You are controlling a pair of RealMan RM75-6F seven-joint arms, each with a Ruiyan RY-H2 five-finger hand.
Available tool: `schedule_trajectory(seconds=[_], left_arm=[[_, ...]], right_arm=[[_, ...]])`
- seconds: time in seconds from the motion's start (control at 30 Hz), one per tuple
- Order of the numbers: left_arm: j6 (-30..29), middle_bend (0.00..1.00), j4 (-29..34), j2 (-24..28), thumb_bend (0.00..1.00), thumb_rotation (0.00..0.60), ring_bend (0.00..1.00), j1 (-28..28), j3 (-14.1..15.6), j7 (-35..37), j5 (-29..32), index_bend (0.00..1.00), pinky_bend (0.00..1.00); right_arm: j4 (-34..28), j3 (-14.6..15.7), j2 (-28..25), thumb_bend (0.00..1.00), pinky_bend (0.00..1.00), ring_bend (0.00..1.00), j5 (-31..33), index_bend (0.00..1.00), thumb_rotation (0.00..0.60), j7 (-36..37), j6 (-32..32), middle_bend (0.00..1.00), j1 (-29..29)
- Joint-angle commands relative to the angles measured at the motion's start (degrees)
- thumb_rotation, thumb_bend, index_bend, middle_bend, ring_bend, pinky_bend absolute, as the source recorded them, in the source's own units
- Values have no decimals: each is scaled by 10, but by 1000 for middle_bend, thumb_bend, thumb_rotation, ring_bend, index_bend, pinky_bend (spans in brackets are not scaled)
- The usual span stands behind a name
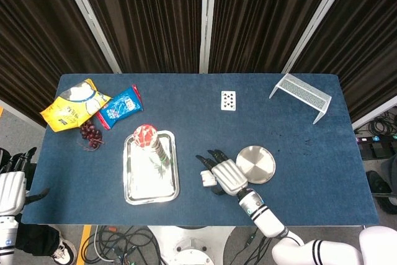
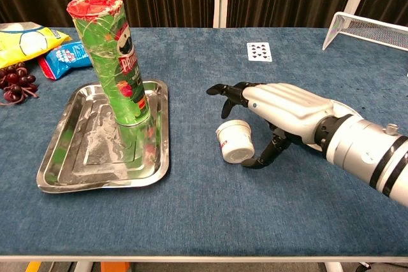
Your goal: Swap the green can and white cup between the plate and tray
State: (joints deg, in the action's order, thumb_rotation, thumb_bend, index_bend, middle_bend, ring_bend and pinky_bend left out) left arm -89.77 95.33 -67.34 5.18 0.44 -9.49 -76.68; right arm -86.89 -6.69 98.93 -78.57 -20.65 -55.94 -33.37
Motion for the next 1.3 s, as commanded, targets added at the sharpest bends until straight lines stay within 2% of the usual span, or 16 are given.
schedule_trajectory(seconds=[0.03, 0.37, 0.67, 0.87, 1.0, 1.13, 1.3], left_arm=[[3, 168, -5, -1, 58, 600, 129, -4, -2, 6, -1, 100, 325], [11, 168, -12, -3, 58, 600, 130, -12, -9, 13, -6, 101, 326], [22, 167, -9, -2, 58, 600, 130, -15, -16, 12, -8, 101, 326], [26, 167, -9, -1, 58, 600, 130, -17, -20, 13, -8, 100, 325], [27, 167, -7, -1, 58, 600, 130, -18, -23, 12, -10, 101, 326], [24, 163, -6, -3, 58, 600, 130, -19, -25, 13, -16, 100, 326], [24, 157, -3, -3, 58, 600, 129, -19, -27, 9, -22, 100, 325]], right_arm=[[7, -1, 8, 133, 108, 86, 3, 78, 600, -4, -7, 314, -1], [19, 5, 21, 199, 154, 152, -1, 152, 600, -5, -25, 431, -3], [19, 9, 16, 222, 167, 197, -16, 178, 600, 8, -45, 513, 0], [-3, 2, -18, 226, 168, 198, -30, 178, 600, 21, -81, 526, 12], [-24, 2, -65, 226, 167, 197, -32, 178, 600, 29, -117, 534, 36], [-21, 6, -104, 226, 167, 197, -7, 178, 600, 48, -124, 539, 59], [-2, 15, -125, 226, 167, 197, 9, 178, 600, 78, -125, 539, 79]])
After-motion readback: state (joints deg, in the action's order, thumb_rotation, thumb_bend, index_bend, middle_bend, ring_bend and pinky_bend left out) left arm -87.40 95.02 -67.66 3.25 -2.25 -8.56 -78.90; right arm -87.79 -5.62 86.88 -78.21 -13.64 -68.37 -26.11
